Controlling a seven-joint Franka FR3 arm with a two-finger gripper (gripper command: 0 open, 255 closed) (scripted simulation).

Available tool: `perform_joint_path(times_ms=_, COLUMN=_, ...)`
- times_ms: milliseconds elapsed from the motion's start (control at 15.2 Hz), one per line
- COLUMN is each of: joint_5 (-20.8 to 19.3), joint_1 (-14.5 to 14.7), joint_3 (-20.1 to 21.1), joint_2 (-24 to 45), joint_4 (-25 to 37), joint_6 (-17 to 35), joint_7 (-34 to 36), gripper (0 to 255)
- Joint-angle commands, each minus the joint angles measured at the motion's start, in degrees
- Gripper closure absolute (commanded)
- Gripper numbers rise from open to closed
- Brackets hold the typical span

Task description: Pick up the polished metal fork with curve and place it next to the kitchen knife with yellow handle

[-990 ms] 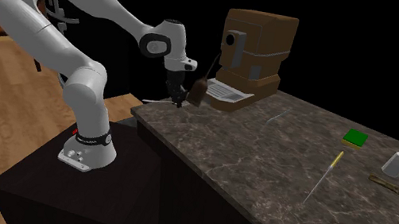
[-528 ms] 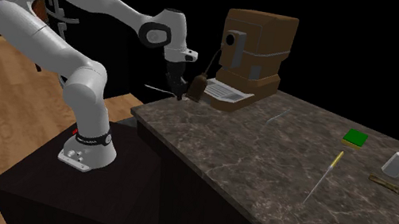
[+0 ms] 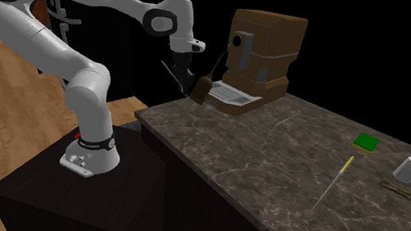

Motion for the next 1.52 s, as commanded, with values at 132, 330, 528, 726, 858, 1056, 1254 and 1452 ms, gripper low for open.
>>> perform_joint_path(times_ms=132, joint_5=-1.6, joint_1=-2.0, joint_3=-1.5, joint_2=3.9, joint_4=3.0, joint_6=0.8, joint_7=-1.9, gripper=255)
perform_joint_path(times_ms=330, joint_5=-3.6, joint_1=-4.5, joint_3=-3.1, joint_2=10.2, joint_4=7.0, joint_6=3.0, joint_7=-4.4, gripper=255)
perform_joint_path(times_ms=528, joint_5=-5.3, joint_1=-6.6, joint_3=-4.5, joint_2=16.5, joint_4=11.5, joint_6=4.6, joint_7=-6.4, gripper=255)
perform_joint_path(times_ms=726, joint_5=-6.9, joint_1=-8.3, joint_3=-5.8, joint_2=22.7, joint_4=16.6, joint_6=5.6, joint_7=-8.2, gripper=255)
perform_joint_path(times_ms=858, joint_5=-7.8, joint_1=-9.3, joint_3=-6.6, joint_2=26.7, joint_4=20.3, joint_6=5.9, joint_7=-9.3, gripper=255)
perform_joint_path(times_ms=1056, joint_5=-8.9, joint_1=-10.6, joint_3=-7.6, joint_2=32.8, joint_4=26.2, joint_6=5.9, joint_7=-10.8, gripper=255)
perform_joint_path(times_ms=1254, joint_5=-9.9, joint_1=-11.6, joint_3=-8.6, joint_2=38.8, joint_4=32.7, joint_6=5.4, joint_7=-12.2, gripper=255)
perform_joint_path(times_ms=1452, joint_5=-10.7, joint_1=-12.5, joint_3=-9.4, joint_2=44.8, joint_4=39.8, joint_6=4.3, joint_7=-13.5, gripper=255)
